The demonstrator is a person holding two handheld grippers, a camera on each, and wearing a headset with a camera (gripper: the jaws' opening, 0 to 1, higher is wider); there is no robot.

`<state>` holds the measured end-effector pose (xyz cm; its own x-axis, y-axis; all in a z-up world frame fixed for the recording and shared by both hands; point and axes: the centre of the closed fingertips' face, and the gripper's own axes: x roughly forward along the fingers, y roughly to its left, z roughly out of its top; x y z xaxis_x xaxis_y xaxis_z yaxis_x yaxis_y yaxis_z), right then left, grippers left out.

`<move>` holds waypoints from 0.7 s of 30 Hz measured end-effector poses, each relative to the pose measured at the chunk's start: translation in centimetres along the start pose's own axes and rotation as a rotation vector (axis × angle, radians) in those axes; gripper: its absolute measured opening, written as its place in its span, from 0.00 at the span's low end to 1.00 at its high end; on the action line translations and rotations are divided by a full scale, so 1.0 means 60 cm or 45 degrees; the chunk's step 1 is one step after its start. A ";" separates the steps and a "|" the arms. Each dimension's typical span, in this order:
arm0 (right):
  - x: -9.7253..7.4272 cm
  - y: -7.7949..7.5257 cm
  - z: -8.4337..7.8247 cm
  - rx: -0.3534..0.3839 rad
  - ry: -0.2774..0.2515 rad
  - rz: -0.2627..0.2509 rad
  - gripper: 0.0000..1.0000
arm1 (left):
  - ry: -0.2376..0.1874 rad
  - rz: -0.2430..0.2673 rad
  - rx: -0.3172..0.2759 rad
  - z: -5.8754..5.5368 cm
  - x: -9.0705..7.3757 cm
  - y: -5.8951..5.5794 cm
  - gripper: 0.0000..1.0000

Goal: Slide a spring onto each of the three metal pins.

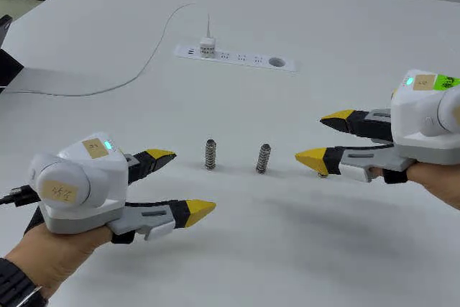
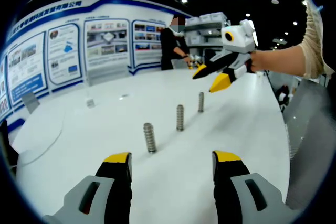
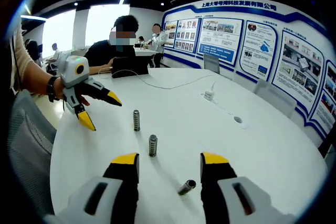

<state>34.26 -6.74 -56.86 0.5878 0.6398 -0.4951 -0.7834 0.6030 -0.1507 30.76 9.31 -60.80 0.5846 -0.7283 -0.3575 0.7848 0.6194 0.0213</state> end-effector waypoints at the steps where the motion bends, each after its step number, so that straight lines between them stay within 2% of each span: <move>1: -0.003 -0.002 -0.006 0.008 0.003 -0.007 0.49 | 0.001 -0.001 0.001 0.000 0.000 -0.001 0.63; 5: -0.016 -0.004 -0.028 0.034 0.009 -0.026 0.52 | 0.008 -0.002 0.003 -0.004 -0.001 -0.001 0.64; 21: -0.036 0.000 -0.067 0.113 0.003 -0.072 0.58 | 0.013 -0.006 -0.009 -0.004 0.001 -0.004 0.65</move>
<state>32.14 -10.04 -59.23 0.6299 0.6025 -0.4902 -0.7280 0.6779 -0.1023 30.52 9.18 -61.06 0.5789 -0.7282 -0.3669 0.7859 0.6182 0.0131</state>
